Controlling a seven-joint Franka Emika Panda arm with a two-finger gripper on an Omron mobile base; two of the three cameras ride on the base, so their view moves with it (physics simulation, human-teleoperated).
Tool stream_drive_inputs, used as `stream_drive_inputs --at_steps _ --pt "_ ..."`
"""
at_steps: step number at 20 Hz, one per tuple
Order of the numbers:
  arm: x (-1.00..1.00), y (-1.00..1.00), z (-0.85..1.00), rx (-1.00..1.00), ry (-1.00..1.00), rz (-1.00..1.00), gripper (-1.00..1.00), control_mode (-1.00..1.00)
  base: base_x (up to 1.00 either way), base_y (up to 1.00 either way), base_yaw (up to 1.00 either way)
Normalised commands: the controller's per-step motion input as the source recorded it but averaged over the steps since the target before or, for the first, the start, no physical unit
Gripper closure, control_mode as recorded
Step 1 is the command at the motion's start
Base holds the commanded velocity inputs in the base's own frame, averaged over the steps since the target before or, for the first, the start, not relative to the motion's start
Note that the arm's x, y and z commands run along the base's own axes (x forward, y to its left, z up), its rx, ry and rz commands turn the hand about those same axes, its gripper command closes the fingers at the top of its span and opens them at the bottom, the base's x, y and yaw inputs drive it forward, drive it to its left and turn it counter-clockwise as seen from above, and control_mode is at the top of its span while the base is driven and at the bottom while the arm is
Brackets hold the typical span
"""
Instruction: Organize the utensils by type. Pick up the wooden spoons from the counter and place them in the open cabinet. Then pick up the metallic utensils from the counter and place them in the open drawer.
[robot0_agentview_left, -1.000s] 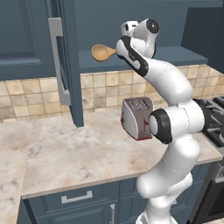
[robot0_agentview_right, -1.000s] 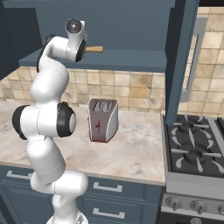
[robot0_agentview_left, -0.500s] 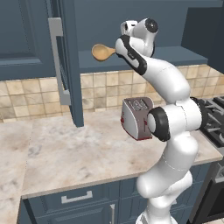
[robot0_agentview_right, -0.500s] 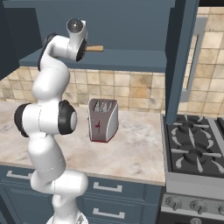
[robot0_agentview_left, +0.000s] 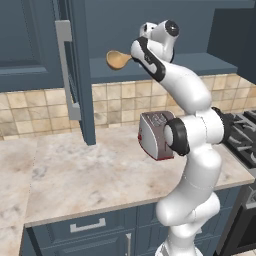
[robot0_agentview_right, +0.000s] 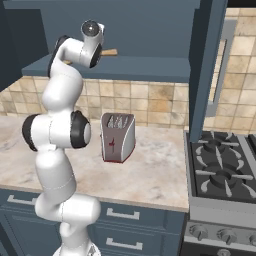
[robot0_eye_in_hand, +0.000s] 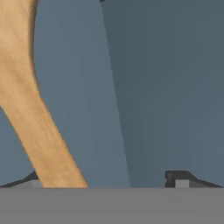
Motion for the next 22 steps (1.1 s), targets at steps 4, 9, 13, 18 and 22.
stream_drive_inputs --at_steps 4,9,13,18,22 --pt "-0.01 0.12 0.00 0.23 0.11 -0.14 -1.00 -1.00 0.00 0.00 0.00" --pt "-0.01 0.13 0.00 0.24 0.02 -0.19 -1.00 -1.00 0.00 0.00 0.00" --pt "-0.01 0.09 0.00 0.26 0.00 -0.13 -1.00 -1.00 0.00 0.00 0.00" --pt "-0.09 0.04 0.00 0.24 0.12 -0.12 -1.00 -1.00 0.00 0.00 0.00" --pt "-0.08 0.00 0.00 0.25 0.05 -0.11 -1.00 -1.00 0.00 0.00 0.00"
